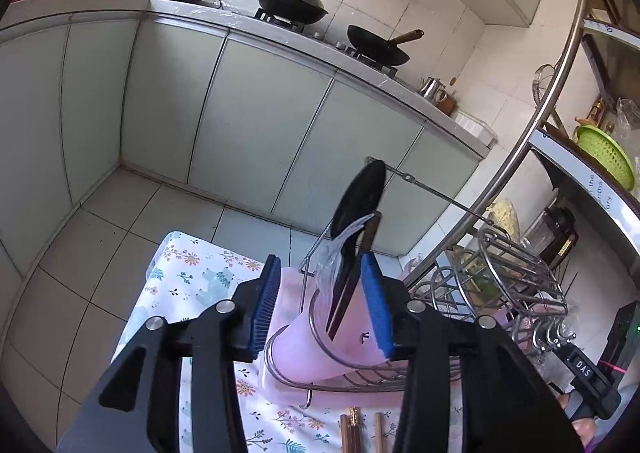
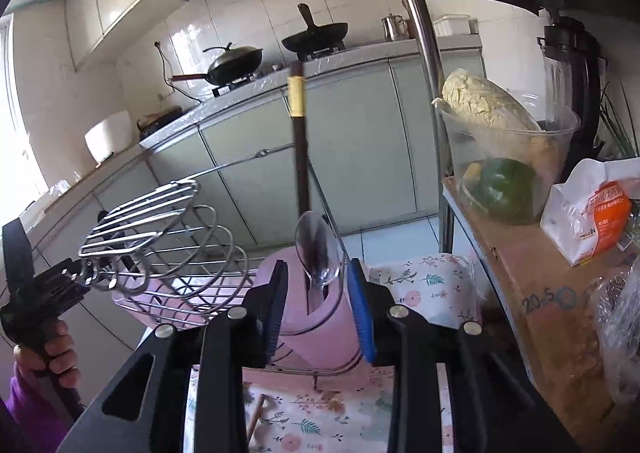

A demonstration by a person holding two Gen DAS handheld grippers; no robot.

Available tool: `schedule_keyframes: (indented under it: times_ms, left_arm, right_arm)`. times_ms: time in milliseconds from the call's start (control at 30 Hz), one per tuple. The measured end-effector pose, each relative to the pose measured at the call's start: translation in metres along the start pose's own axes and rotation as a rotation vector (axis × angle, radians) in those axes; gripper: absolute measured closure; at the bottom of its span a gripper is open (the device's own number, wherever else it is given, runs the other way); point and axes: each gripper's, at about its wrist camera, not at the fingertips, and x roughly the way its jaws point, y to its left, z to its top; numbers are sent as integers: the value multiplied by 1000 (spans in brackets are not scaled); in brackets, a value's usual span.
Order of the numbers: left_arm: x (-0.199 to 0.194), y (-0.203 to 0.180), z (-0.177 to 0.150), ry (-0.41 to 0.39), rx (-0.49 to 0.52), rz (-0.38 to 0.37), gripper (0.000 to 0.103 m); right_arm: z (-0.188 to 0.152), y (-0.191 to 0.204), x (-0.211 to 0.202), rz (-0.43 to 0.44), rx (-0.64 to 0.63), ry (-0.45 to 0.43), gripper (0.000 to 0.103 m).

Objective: Organize utensils
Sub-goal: 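Lower the fork into the pink cup and open the left gripper while the right gripper releases its chopstick, then grasp a light wooden chopstick with the left gripper while the right gripper grasps a dark chopstick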

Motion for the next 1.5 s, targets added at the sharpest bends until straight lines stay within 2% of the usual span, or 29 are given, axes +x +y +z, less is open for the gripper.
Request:
schedule_keyframes:
  times_ms: [233, 433, 667, 733, 800, 867, 1000, 1267, 1500]
  left_arm:
    - [-16, 6, -9, 24, 11, -10, 60]
    - [-31, 15, -27, 84, 1, -33, 60]
    - [-11, 11, -80, 312, 9, -49, 61]
    - [-1, 4, -97, 381, 28, -45, 66]
    - [10, -6, -110, 443, 52, -42, 80]
    - [25, -15, -121, 509, 72, -22, 86]
    - [54, -29, -137, 611, 95, 3, 89]
    - [79, -44, -150, 676, 168, 64, 89]
    - [95, -48, -159, 712, 169, 91, 89]
  right_arm:
    - [-16, -3, -24, -19, 11, -14, 72]
    - [-43, -5, -32, -21, 21, 68, 72]
    - [-79, -2, -19, 76, 87, 208, 77]
    - [-88, -1, -12, 100, 114, 250, 78]
    - [-95, 0, -5, 121, 137, 288, 79]
    - [-101, 0, 4, 144, 162, 326, 81]
    - [-112, -3, 17, 188, 211, 392, 86]
    - [-120, -8, 26, 232, 250, 441, 86]
    - [-125, -11, 36, 246, 270, 476, 86]
